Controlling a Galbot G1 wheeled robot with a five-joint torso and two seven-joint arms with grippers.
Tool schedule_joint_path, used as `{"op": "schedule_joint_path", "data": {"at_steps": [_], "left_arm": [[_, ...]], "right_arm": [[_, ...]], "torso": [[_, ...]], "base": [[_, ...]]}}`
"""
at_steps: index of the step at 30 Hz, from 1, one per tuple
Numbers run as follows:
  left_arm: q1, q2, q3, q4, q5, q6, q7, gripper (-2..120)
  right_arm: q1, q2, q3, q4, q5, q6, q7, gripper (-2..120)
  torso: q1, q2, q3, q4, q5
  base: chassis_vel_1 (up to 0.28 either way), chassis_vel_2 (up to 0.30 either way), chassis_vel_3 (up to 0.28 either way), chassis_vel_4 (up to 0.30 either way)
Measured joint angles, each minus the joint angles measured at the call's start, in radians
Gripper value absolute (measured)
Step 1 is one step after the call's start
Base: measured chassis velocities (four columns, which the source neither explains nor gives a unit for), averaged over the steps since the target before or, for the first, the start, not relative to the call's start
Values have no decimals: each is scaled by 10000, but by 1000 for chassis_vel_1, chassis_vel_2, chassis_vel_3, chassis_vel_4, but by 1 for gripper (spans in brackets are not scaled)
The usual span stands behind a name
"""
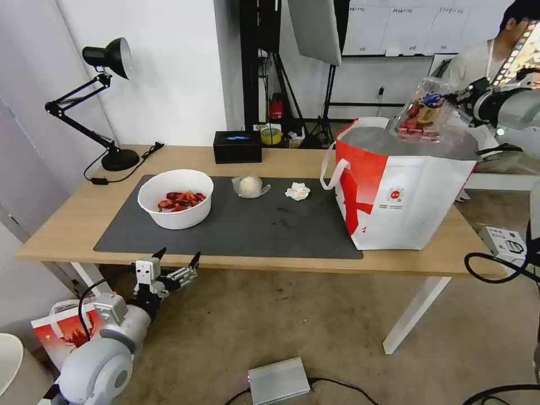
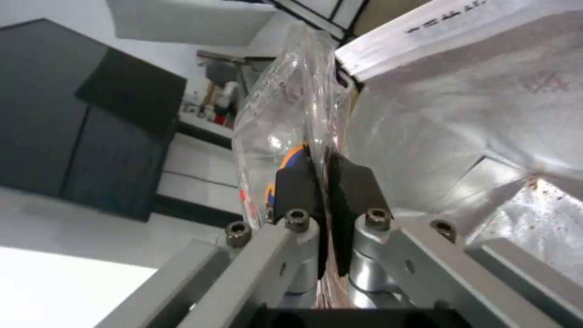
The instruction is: Pick up the trash from the table and place it into the takeout bag.
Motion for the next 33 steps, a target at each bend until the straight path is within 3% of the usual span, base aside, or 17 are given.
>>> {"op": "schedule_joint_path", "data": {"at_steps": [19,25,27,30,33], "left_arm": [[69,-22,-8,-64,16,-186,4,100],[44,-30,15,-54,17,-187,9,100],[41,-31,19,-51,17,-187,9,100],[30,-43,64,-32,23,-187,12,100],[33,-53,87,-27,48,-180,13,100]], "right_arm": [[-259,340,-219,-225,-677,-445,64,2],[-247,330,-220,-226,-812,-592,94,22],[-241,325,-223,-229,-814,-596,102,23],[-194,229,-234,-257,-824,-663,148,41],[-192,212,-235,-263,-823,-691,174,50]], "torso": [[0,0,-1,0,0],[0,0,-1,0,0],[0,0,-1,0,0],[0,0,-1,-1,-1],[0,0,-1,-1,1]], "base": [[0,0,0,0],[0,0,0,0],[0,0,0,0],[0,0,0,0],[0,0,0,0]]}}
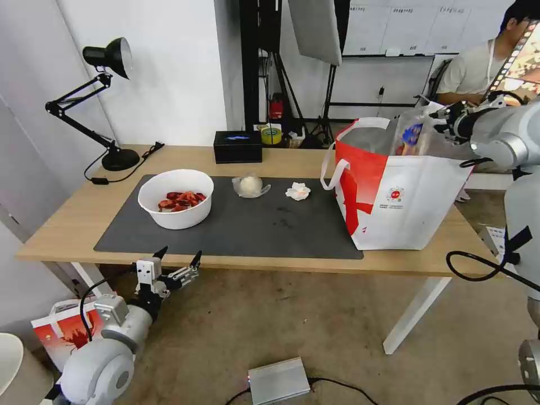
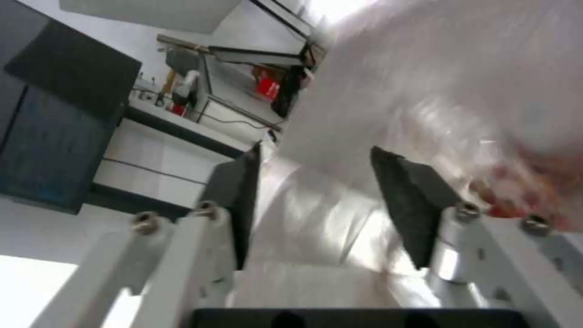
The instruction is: Pick up the trash from the table and place it into the takeout bag.
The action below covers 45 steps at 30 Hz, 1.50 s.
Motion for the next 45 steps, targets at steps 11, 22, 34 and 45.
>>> {"op": "schedule_joint_path", "data": {"at_steps": [11,22,34,45], "left_arm": [[121,-149,22,-22,161,12,0,100],[389,-436,-81,-141,355,-38,-4,100],[483,-541,-172,-160,491,-181,-8,100],[894,-708,-520,-177,857,-262,-125,100]], "right_arm": [[-41,97,23,105,178,-49,-106,89],[-737,-12,390,1208,151,169,-1101,100],[-4497,-1410,919,3708,-5020,512,-7253,100],[-7868,-1794,512,5973,-8850,1102,-8760,100]], "torso": [[0,0,0,1,-1],[0,0,0,3,-1],[-1,0,0,0,1],[-2,1,0,1,-3]], "base": [[0,0,0,0],[0,0,0,0],[0,0,0,0],[0,0,0,0]]}}
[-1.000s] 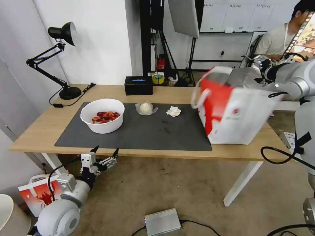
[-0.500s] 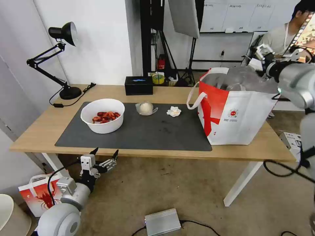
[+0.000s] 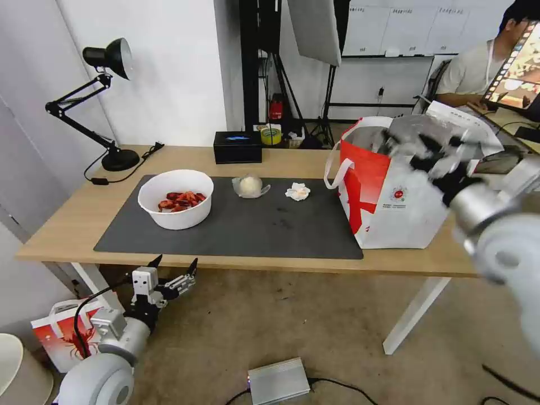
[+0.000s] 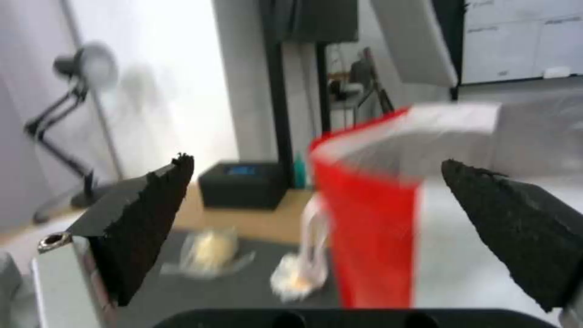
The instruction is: Pick up the trash from the table and place it into the takeout bag.
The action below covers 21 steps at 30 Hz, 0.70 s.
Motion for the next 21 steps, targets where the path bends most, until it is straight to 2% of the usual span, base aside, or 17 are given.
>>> {"op": "schedule_joint_path", "data": {"at_steps": [7,11,12,16,21], "left_arm": [[167,-31,-153,9,93,-4,-118,100],[280,-99,-229,53,166,-12,-225,100],[280,-99,-229,53,166,-12,-225,100],[330,-205,-232,89,221,-23,-265,100],[308,-223,-227,120,233,-30,-298,100]], "right_arm": [[-1406,-17,-600,569,-1101,387,321,100],[-2319,149,-1280,463,-2155,1958,211,100],[-2319,149,-1280,463,-2155,1958,211,100],[-3032,246,-1578,327,-2862,3376,72,100],[-3637,268,-1687,258,-3180,4136,78,100]], "torso": [[0,1,0,0,0],[-1,0,0,0,3],[-1,0,0,0,3],[1,0,1,1,2],[0,0,0,0,1]], "base": [[0,0,0,0],[0,0,0,0],[0,0,0,0],[0,0,0,0],[0,0,0,0]]}}
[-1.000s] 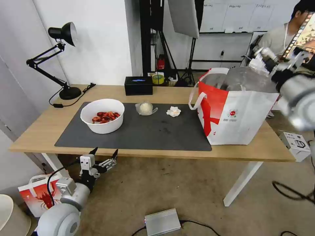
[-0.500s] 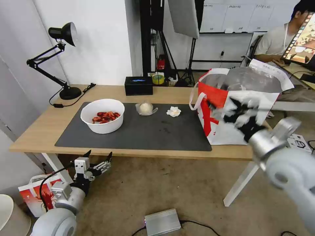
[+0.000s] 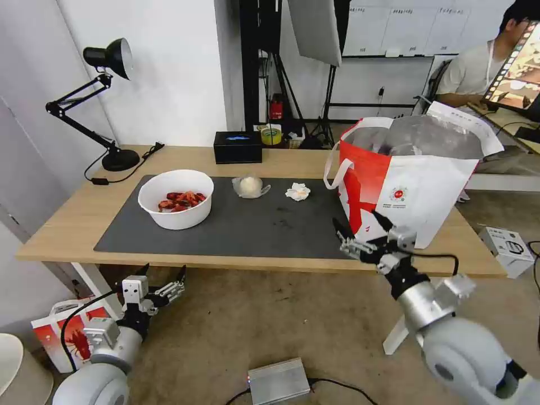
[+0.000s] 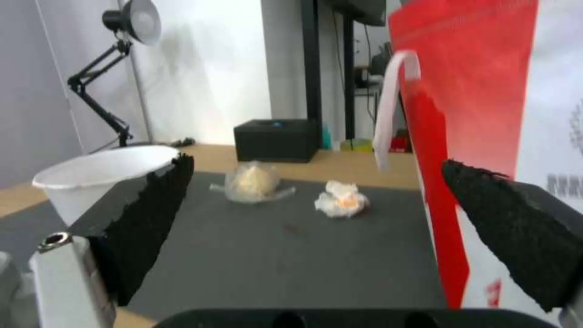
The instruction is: Pick up the trash from the table and place it into the takeout bag.
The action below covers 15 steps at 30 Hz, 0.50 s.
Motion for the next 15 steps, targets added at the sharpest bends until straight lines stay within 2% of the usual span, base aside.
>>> {"op": "schedule_joint_path", "data": {"at_steps": [4,15], "left_arm": [[46,-8,4,-8,14,-12,-4,100],[28,-15,-49,91,81,-7,-209,100]], "right_arm": [[-428,39,-27,-199,-199,367,19,100],[-657,71,12,-749,-40,482,17,100]], "torso": [[0,0,0,0,1],[1,-1,0,1,1]], "base": [[0,0,0,0],[0,0,0,0]]}}
